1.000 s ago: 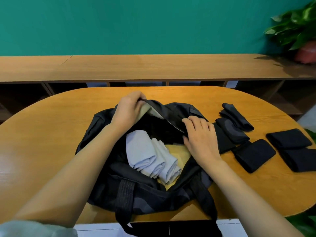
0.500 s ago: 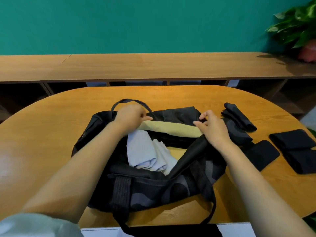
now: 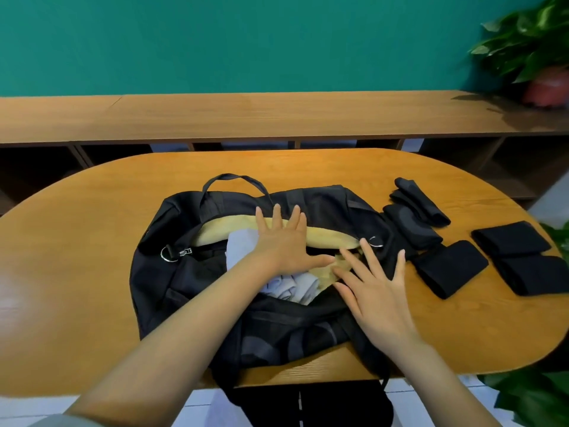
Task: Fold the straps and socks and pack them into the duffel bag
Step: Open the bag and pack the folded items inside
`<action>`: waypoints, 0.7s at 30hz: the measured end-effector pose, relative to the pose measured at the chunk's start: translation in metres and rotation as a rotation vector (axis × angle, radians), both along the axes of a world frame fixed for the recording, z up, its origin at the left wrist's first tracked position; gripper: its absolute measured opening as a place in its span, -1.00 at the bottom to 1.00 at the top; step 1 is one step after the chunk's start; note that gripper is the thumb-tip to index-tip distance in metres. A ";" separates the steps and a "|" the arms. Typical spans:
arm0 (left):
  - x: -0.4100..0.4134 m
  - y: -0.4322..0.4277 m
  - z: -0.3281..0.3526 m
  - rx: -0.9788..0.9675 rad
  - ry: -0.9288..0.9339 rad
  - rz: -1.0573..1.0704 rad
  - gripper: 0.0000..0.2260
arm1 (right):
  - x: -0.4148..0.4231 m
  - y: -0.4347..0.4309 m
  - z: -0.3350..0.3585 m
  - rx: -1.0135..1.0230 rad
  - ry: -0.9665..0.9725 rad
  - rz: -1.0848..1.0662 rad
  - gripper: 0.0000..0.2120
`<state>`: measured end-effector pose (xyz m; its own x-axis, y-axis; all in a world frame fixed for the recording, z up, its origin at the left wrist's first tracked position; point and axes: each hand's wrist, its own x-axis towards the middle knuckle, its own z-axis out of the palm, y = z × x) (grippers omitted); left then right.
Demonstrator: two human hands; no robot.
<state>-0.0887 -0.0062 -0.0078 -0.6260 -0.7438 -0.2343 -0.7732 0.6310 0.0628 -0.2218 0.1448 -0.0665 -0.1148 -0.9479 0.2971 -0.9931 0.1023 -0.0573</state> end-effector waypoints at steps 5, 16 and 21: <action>0.003 0.026 -0.016 -0.189 -0.049 0.048 0.08 | 0.014 0.025 -0.014 -0.083 -0.069 0.050 -0.45; 0.047 0.014 -0.017 -0.284 0.155 -0.090 -0.09 | -0.005 0.029 -0.022 -0.023 -0.204 0.022 -0.58; 0.048 0.012 -0.018 -0.243 0.354 -0.036 -0.32 | -0.011 0.039 -0.014 -0.337 -0.483 0.048 -0.72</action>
